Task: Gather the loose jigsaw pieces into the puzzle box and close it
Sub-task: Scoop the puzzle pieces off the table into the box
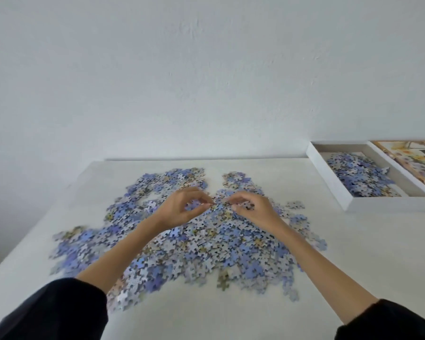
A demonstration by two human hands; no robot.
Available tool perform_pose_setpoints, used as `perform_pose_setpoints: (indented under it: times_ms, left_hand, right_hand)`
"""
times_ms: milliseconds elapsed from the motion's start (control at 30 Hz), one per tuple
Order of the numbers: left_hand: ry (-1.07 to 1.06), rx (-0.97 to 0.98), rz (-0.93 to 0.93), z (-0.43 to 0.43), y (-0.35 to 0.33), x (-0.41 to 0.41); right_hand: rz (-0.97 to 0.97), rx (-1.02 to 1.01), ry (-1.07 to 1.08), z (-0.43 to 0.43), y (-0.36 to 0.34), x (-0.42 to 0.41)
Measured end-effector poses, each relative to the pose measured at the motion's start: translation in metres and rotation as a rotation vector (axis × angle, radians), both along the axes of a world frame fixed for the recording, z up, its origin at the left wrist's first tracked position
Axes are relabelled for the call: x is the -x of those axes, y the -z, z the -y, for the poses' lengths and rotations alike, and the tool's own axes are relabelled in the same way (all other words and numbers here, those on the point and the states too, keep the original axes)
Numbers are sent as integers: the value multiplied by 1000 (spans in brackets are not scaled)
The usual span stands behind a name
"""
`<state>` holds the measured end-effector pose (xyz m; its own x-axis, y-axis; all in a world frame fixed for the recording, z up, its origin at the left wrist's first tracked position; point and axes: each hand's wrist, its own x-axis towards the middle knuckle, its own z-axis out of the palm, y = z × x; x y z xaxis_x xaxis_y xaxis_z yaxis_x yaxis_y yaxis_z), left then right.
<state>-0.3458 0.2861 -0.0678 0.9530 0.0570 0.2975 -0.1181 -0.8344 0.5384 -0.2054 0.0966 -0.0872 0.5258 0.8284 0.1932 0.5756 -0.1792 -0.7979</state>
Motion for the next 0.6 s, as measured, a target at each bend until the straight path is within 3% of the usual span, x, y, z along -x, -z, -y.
perform_pose_setpoints:
  times_ms: [200,333,400,467,600]
  left_hand:
    - [-32,-72,-96,-31,18,55]
    - [-278,-96,-41,-65,26,101]
    - [-488,-141,-91,-89,31,126]
    - [-711,-190,-232,-111,39,152]
    - [-876,-159,-323,-113,54,178]
  right_hand:
    - [159,-34,106,-8,15,45]
    - [311,-36,388,16,10,54]
    - [396,79,592,37,13,48]
    - [363,243,740,59,20,40]
    - [299,426,781,79,36,43]
